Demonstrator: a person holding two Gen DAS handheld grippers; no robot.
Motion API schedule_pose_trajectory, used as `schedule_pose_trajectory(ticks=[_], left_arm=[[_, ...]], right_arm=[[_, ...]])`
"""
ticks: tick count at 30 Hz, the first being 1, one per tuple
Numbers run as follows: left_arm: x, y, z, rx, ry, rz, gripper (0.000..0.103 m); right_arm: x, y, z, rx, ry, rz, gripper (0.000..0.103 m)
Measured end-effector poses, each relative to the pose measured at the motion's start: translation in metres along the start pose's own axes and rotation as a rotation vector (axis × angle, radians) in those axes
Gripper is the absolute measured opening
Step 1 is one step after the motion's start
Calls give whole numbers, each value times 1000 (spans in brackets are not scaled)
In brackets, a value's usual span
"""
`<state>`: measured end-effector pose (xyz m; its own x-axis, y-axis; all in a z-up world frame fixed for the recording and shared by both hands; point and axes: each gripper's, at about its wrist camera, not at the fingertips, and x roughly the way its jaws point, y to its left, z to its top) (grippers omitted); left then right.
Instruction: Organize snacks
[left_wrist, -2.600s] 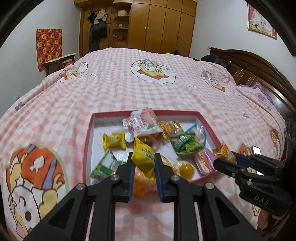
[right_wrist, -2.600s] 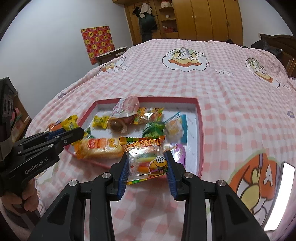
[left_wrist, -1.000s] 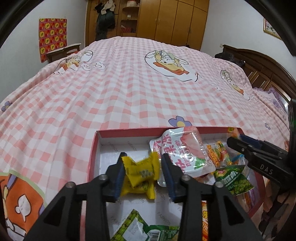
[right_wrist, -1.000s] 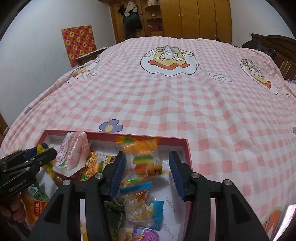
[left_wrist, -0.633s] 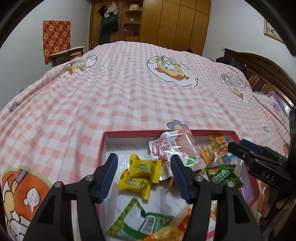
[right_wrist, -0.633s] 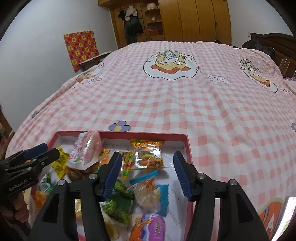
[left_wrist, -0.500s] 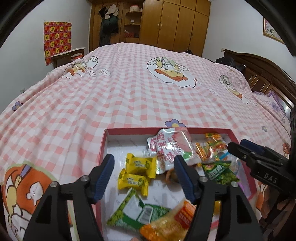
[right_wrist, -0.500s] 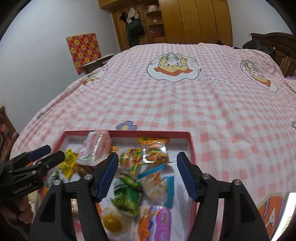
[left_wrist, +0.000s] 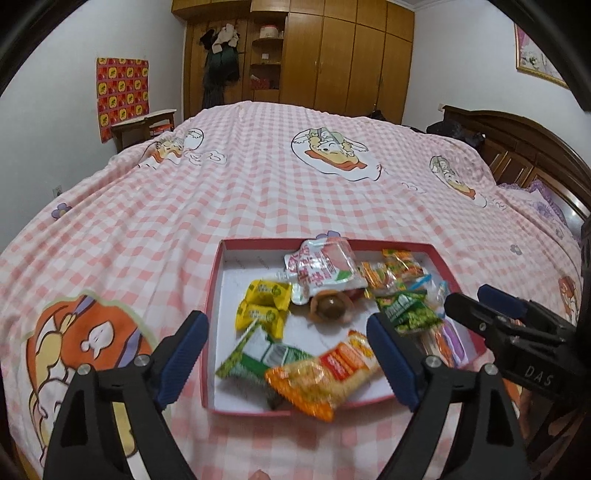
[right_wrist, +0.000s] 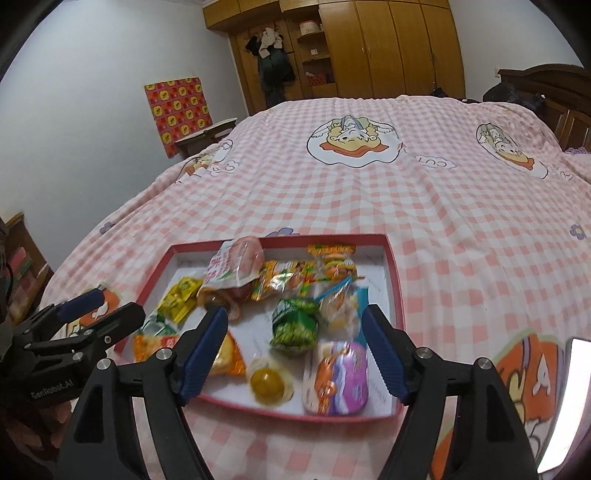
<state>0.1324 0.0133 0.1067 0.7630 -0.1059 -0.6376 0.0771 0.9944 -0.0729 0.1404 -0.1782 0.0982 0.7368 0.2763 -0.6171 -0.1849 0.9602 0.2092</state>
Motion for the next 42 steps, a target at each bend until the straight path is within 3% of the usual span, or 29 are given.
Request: schedule_pose_trajectory(ticks=[15,28,42], left_arm=[[-28,-5,-40,-20,31,31,91],[-10,-9,-67,-25,103,59,91],[-1,-14,-74,-7,131,62,91]], right_arm=[[-30,7,-36,15,13,-5,77],[-15,10,-70,-1,84,-61,77],[-9,5,-75,23,110,-54,77]])
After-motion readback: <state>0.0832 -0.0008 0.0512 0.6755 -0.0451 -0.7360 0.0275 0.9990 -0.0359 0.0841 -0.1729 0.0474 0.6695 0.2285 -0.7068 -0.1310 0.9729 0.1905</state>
